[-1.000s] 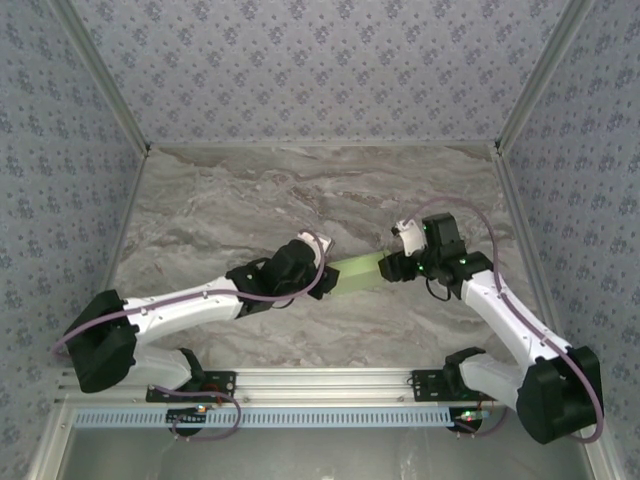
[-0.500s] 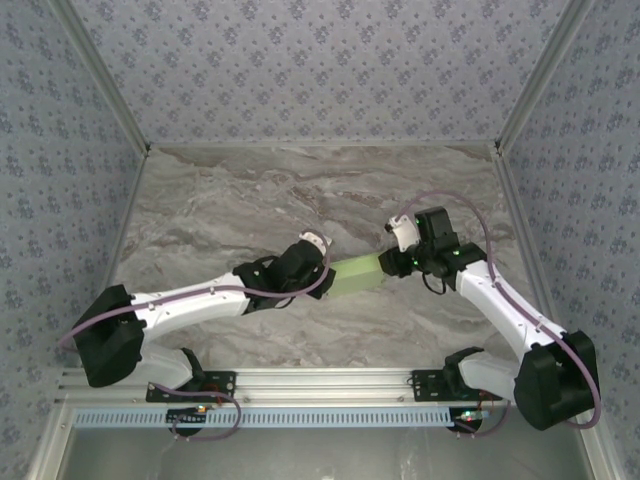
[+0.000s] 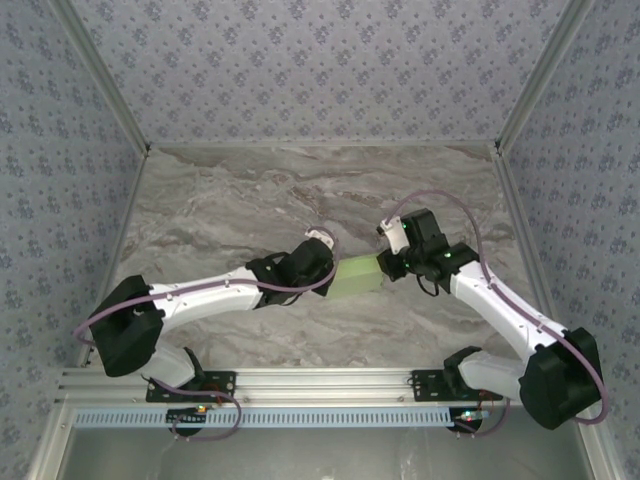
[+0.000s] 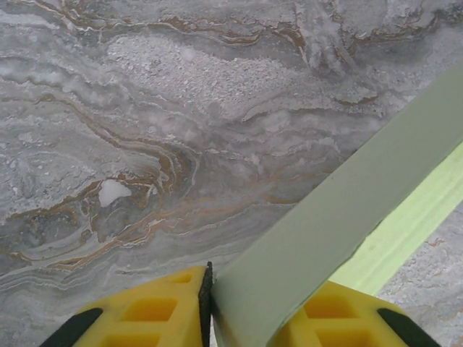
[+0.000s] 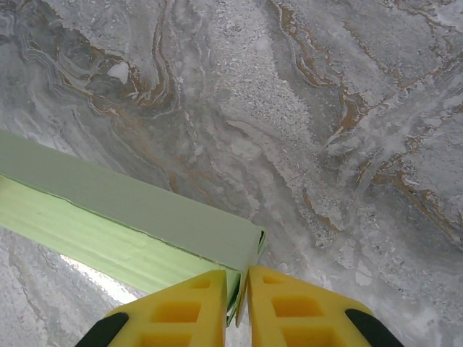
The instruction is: Fold the paper box
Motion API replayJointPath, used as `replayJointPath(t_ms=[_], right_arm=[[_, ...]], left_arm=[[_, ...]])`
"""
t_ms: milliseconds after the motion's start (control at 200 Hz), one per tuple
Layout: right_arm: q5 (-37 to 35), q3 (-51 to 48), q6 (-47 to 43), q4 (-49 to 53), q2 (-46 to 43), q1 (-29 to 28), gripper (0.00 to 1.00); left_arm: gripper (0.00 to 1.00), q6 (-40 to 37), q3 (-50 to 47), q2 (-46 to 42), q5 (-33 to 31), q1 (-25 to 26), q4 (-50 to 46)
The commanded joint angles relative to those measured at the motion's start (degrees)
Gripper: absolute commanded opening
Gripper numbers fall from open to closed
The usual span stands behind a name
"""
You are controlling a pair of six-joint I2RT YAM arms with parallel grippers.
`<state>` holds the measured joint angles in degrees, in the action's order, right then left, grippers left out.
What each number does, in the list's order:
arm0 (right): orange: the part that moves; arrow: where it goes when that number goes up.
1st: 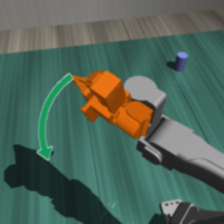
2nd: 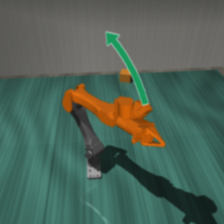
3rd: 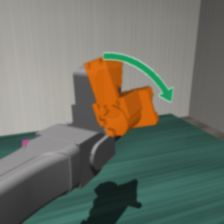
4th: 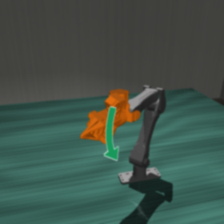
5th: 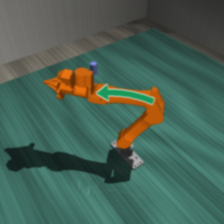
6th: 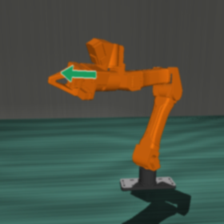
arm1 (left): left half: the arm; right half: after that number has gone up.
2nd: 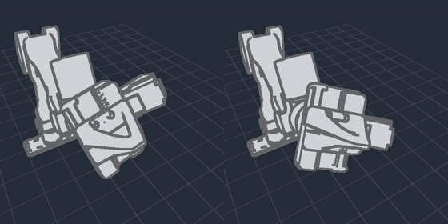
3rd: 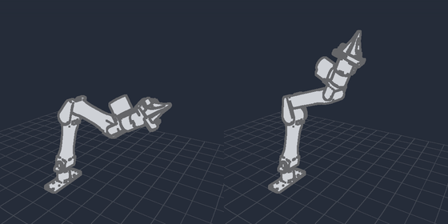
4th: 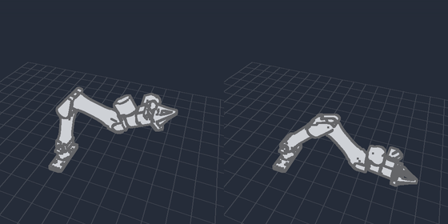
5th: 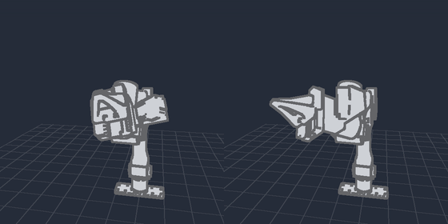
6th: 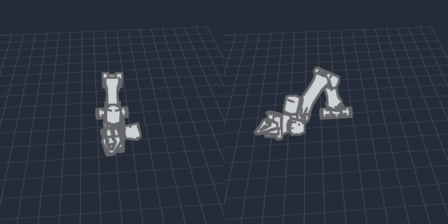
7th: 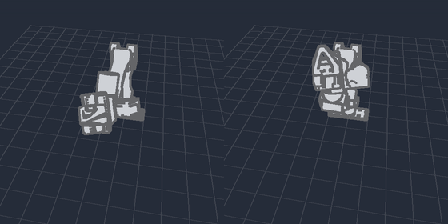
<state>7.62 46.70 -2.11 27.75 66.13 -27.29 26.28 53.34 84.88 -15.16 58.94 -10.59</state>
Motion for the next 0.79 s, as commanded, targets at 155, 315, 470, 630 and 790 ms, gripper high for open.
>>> replayJointPath(t_ms=[155,315,470,630,790], right_arm=[[-3.2,5.5,4.6,4.1,1.8,-3.1,0.17],[-3.4,6.5,5.4,5.0,3.1,-4.8,0.17],[-5.2,5.9,5.2,5.0,3.5,-5.7,0.17],[-7.0,2.8,4.7,4.5,2.5,-5.6,0.17],[-7.2,-0.9,6.2,2.0,0.7,-5.5,0.17]], left_arm=[[0.16,1.9,1.7,0.8,-2.5,0.6,-0.9],[0.14,3.5,1.4,0.7,-2.4,0.6,-0.4],[0.13,4.0,0.9,0.7,-2.3,0.5,0.8],[0.11,5.1,0.4,0.5,-2.6,0.6,1.3],[0.02,9.3,1.2,0.4,-3.5,0.6,-0.6]])
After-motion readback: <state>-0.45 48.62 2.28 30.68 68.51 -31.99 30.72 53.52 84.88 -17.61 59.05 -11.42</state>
